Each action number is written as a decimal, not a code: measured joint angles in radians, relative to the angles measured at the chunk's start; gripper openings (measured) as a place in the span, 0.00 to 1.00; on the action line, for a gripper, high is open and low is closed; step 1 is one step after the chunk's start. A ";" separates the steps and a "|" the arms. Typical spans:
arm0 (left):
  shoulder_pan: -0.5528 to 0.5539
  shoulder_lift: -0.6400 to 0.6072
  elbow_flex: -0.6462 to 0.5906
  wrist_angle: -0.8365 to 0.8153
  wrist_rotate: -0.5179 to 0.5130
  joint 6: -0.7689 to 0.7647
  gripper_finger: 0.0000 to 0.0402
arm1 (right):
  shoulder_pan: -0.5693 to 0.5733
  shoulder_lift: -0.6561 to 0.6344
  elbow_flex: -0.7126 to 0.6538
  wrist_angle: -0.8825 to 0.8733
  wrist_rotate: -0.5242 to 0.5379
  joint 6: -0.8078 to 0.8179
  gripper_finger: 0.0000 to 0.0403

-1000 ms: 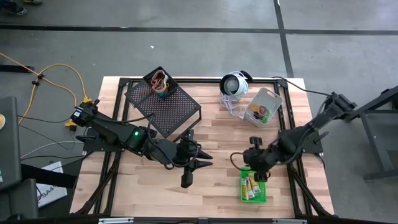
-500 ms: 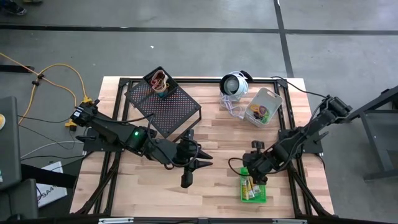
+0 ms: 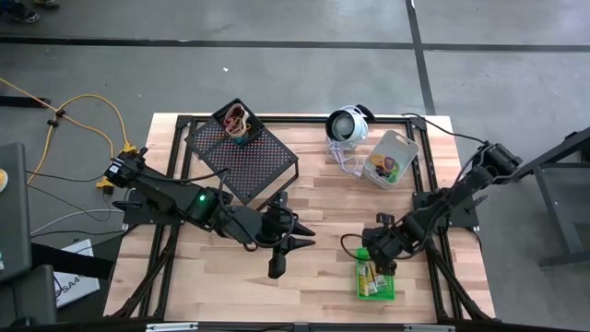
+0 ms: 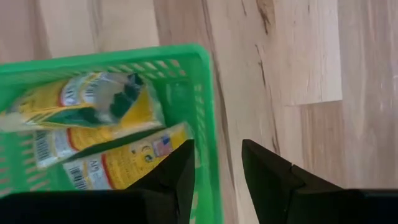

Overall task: Pick & Place Office Desk Supplies
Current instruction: Put the green bin on the shelf

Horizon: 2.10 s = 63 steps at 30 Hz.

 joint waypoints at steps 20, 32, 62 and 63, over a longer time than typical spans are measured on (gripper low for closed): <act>0.000 0.000 0.000 0.000 0.000 0.000 0.20 | 0.000 0.000 -0.066 0.070 -0.021 0.022 0.09; 0.000 0.000 0.000 0.000 0.000 0.000 0.20 | -0.077 0.000 -0.065 0.118 -0.022 0.161 0.01; 0.000 0.000 0.000 0.000 0.000 0.000 0.20 | -0.574 0.000 -0.065 0.388 -0.050 0.307 0.01; 0.000 0.000 0.000 0.000 0.000 0.000 0.20 | -0.573 0.000 -0.065 0.386 -0.051 0.307 0.01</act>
